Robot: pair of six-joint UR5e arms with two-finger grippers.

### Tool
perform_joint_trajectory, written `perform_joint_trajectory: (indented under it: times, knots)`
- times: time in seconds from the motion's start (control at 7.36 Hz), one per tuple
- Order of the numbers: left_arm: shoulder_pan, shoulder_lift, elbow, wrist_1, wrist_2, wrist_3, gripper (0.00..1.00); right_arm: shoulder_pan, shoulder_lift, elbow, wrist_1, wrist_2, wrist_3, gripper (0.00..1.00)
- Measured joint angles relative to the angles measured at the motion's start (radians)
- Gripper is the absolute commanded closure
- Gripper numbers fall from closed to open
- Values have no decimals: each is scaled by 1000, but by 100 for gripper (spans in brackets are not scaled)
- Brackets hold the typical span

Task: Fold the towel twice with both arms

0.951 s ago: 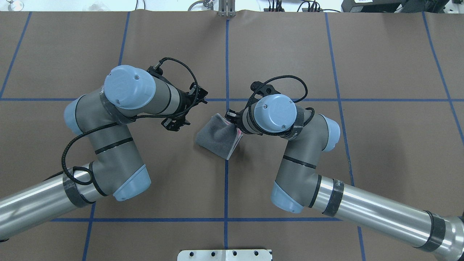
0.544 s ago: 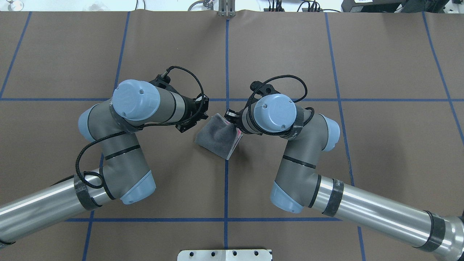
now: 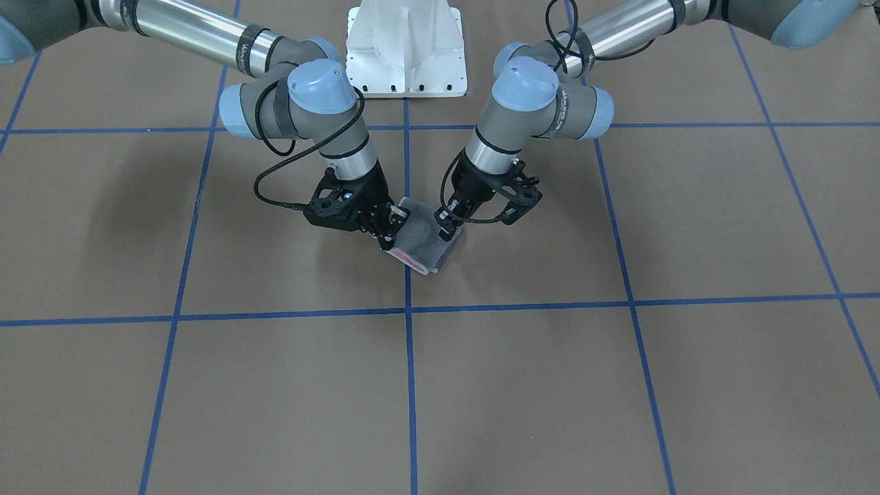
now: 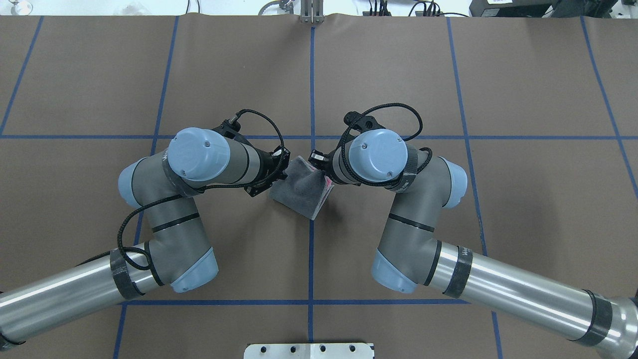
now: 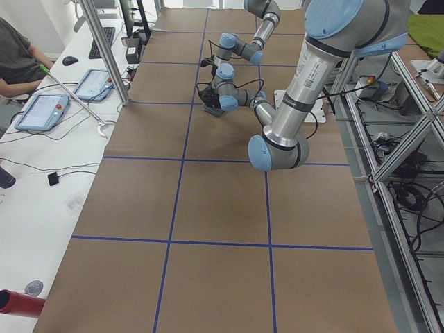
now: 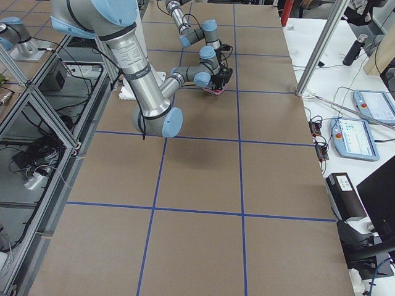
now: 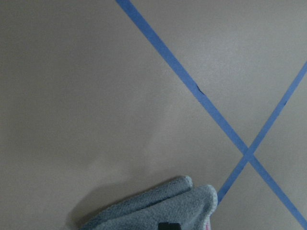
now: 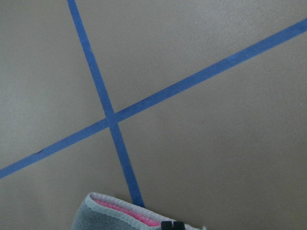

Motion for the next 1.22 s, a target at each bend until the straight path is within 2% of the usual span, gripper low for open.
perform_joint_trajectory:
  times: [0.54, 1.22]
  knots:
    - [5, 16, 5, 3, 1, 6, 100, 0, 0, 0, 1, 0, 0, 100]
    - [4, 92, -55, 2, 2, 7, 100, 0, -3, 0, 4, 0, 0, 100]
